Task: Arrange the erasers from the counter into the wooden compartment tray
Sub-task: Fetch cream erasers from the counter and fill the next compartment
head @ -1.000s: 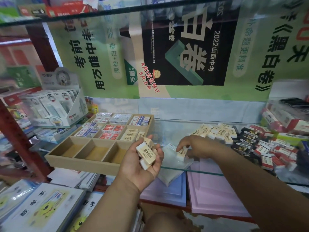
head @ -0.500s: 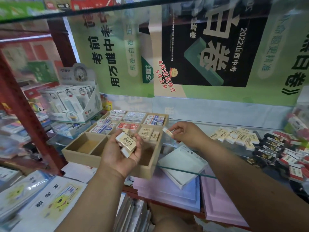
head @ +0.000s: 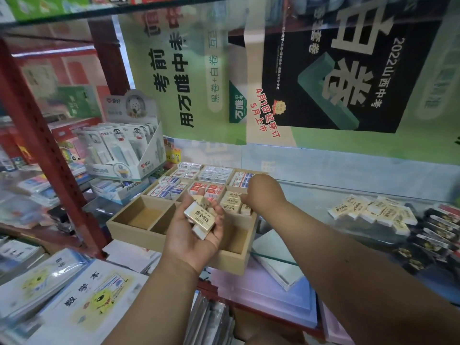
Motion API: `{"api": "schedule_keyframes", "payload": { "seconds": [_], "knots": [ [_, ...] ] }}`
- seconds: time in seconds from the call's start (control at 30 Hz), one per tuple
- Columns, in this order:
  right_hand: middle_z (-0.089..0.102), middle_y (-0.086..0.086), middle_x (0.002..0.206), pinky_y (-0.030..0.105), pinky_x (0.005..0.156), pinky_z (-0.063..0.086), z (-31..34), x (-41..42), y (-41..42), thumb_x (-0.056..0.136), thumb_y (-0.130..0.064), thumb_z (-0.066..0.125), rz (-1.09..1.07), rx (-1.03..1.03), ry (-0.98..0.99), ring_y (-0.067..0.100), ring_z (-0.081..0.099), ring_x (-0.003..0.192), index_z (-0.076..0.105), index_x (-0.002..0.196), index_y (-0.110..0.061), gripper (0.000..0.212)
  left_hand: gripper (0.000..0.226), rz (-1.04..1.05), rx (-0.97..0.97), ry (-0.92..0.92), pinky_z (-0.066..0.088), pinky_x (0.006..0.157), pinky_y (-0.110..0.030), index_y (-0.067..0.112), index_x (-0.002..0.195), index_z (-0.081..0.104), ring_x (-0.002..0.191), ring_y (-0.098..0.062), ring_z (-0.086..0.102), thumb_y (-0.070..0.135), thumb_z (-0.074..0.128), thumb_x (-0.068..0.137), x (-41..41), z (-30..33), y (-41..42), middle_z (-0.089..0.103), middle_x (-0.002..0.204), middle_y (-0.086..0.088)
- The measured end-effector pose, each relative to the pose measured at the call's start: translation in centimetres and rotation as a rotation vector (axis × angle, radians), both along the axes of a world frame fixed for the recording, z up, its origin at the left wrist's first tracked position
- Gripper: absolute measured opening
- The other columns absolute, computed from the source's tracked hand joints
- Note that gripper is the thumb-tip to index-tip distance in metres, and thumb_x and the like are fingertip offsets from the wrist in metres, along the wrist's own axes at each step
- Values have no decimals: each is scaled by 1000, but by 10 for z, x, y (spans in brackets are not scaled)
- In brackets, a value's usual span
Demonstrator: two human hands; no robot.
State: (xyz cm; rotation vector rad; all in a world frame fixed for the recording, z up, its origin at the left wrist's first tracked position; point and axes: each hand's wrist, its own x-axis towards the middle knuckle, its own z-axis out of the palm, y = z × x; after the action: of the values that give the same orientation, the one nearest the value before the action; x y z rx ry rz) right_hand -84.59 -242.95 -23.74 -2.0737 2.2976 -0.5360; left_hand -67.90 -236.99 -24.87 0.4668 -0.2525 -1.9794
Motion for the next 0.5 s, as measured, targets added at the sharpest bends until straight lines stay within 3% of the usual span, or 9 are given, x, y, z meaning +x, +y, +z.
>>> {"api": "schedule_keyframes", "payload": {
  "seconds": [0.1, 0.2, 0.27, 0.33, 0.37, 0.43, 0.5],
  "knots": [
    [52, 4, 73, 24, 59, 34, -9, 4, -2, 81, -38, 70, -17, 55, -53, 22, 51, 73, 56, 75, -14, 29, 26, -18, 7, -12, 52, 47, -22, 19, 88, 70, 66, -18, 59, 40, 54, 91, 0, 0, 1, 58, 80, -5],
    [65, 9, 87, 23, 63, 36, -18, 1, -5, 86, -30, 64, -68, 85, -149, 25, 60, 84, 65, 86, -11, 20, 29, -24, 16, -21, 52, 47, -21, 17, 83, 70, 69, -18, 58, 40, 54, 91, -2, 2, 2, 59, 78, -7],
    [65, 11, 91, 21, 58, 36, -20, -3, -7, 88, -19, 56, -79, 67, -217, 24, 59, 84, 59, 76, -12, 15, 26, -22, 13, -23, 52, 48, -22, 19, 90, 66, 69, -18, 58, 42, 54, 92, -4, 3, 2, 60, 76, -7],
    [64, 11, 97, 18, 53, 33, -22, -7, -6, 89, -13, 50, -72, 59, -274, 24, 58, 91, 50, 66, -16, 23, 26, -20, 13, -33, 52, 47, -22, 19, 92, 65, 69, -18, 58, 43, 54, 92, -4, 2, 1, 61, 73, -6],
    [61, 10, 101, 18, 59, 35, -25, -8, -6, 89, -13, 49, -53, 67, -266, 25, 56, 100, 53, 68, -17, 21, 27, -19, 13, -41, 52, 47, -23, 19, 92, 65, 69, -19, 58, 43, 53, 92, -4, 2, 1, 61, 73, -7],
    [54, 8, 116, 25, 86, 39, -28, -10, -2, 90, -18, 46, 22, 110, -183, 27, 44, 118, 66, 99, -15, 22, 28, -9, 18, -53, 53, 46, -24, 18, 93, 64, 70, -20, 58, 44, 52, 94, -5, 2, 1, 60, 72, -8],
    [48, 7, 124, 28, 103, 29, -25, -9, 6, 90, -21, 49, 68, 31, -220, 24, 37, 123, 64, 119, -21, 33, 29, 0, 31, -56, 54, 48, -25, 18, 95, 65, 70, -21, 57, 44, 51, 94, -7, 2, 0, 60, 73, -10]
  ]
}}
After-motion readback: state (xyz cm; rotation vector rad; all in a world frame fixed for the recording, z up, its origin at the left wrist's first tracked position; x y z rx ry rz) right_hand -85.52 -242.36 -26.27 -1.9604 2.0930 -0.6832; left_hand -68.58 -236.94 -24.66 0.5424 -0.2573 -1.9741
